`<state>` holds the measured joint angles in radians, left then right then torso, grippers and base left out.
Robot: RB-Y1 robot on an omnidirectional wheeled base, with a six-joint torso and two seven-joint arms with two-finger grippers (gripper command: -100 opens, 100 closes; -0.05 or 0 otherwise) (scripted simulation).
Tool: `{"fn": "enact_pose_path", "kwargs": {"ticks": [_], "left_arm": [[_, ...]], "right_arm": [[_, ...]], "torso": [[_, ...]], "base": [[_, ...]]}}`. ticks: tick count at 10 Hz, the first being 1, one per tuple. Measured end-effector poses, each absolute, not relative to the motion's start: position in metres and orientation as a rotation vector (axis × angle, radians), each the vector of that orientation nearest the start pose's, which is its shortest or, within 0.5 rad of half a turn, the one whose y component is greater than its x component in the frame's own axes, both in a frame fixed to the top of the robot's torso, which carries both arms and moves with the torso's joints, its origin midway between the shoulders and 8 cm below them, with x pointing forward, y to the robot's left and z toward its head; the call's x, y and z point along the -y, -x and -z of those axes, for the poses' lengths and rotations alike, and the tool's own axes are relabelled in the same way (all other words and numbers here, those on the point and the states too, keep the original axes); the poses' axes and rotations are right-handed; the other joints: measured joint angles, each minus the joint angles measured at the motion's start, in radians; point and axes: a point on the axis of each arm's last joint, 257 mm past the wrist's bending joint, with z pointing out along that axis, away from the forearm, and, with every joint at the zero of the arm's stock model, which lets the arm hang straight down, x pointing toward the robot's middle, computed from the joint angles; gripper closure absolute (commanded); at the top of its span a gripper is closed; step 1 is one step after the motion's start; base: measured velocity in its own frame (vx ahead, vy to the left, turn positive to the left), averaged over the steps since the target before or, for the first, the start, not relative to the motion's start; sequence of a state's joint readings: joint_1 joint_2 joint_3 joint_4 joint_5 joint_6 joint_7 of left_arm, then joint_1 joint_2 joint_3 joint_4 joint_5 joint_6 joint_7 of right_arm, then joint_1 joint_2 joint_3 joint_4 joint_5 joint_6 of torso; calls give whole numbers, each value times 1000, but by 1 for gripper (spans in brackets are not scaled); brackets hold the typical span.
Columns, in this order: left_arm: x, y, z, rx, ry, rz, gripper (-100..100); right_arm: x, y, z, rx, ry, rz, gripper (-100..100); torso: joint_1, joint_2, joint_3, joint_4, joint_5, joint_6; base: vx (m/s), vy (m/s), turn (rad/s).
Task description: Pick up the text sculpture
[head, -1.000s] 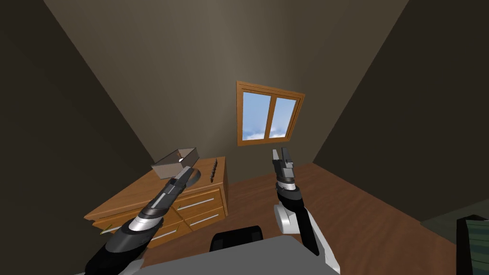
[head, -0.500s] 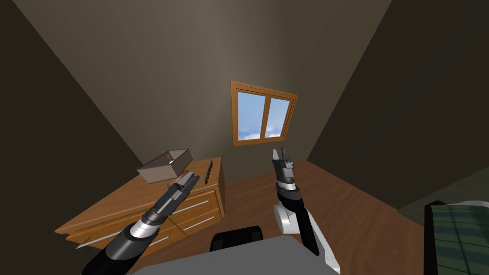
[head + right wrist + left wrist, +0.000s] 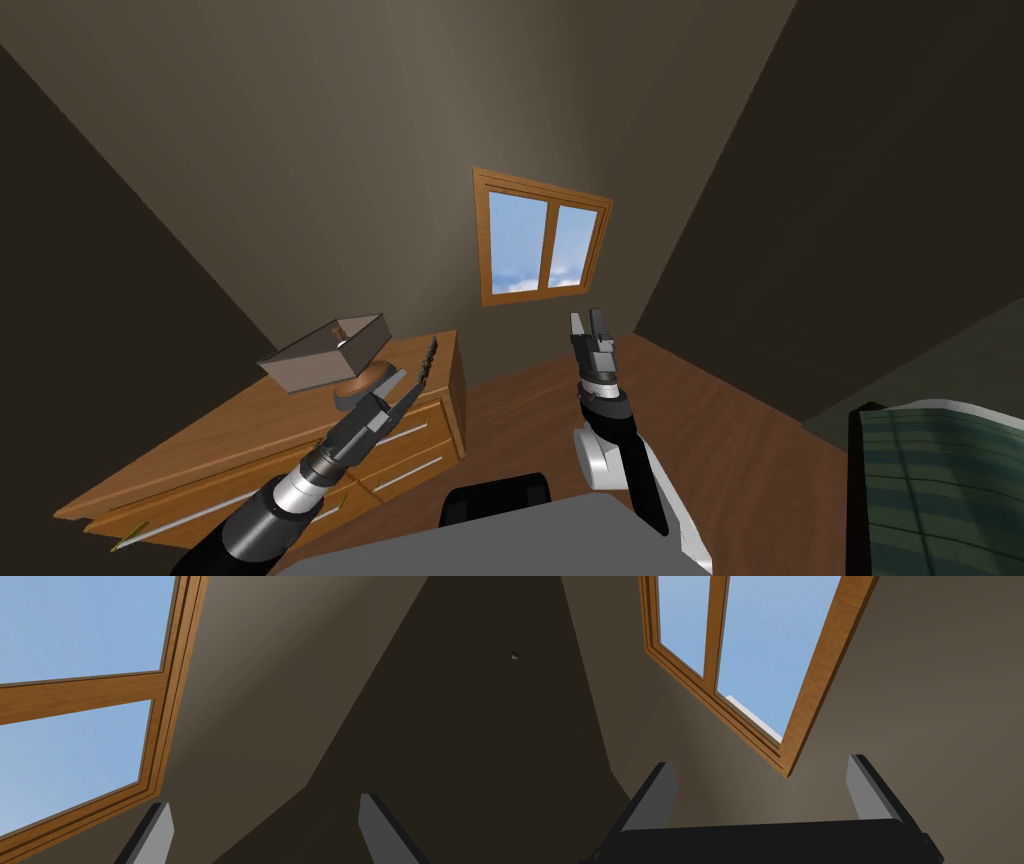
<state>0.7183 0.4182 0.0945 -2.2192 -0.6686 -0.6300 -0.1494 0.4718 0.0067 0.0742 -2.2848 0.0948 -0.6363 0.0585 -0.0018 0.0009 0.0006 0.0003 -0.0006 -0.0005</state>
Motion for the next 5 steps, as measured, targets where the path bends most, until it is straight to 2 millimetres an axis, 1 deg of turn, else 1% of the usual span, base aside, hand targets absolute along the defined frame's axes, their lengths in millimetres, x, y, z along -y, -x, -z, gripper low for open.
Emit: {"fn": "enact_pose_path", "kwargs": {"ticks": [1, 2, 3, 4, 5], "left_arm": [[-221, -311, 126, -1415, -232, 617, -100], [-221, -309, 135, -1443, -267, 593, -100], [-220, -308, 138, -1455, -287, 579, -100], [-225, -305, 150, -1495, -326, 555, -100], [-224, -300, 160, -1521, -358, 535, -100]], "right_arm": [[235, -323, -58, -557, -456, -1310, 0], [235, -323, -58, -557, -456, -1310, 0], [235, -323, -58, -557, -456, -1310, 0], [235, -323, -58, -557, -456, -1310, 0], [235, -323, -58, -557, -456, -1310, 0]], "torso": [[-1, -1, -1, 0, 0, 1], [-1, -1, -1, 0, 0, 0], [0, -1, 0, 0, 0, 0], [-1, 0, 0, 0, 0, 1], [-1, -1, 0, 0, 0, 0]], "base": [[20, -52, -104], [4, -24, 2], [4, -53, -190], [12, -46, -90], [9, -21, 30]]}}
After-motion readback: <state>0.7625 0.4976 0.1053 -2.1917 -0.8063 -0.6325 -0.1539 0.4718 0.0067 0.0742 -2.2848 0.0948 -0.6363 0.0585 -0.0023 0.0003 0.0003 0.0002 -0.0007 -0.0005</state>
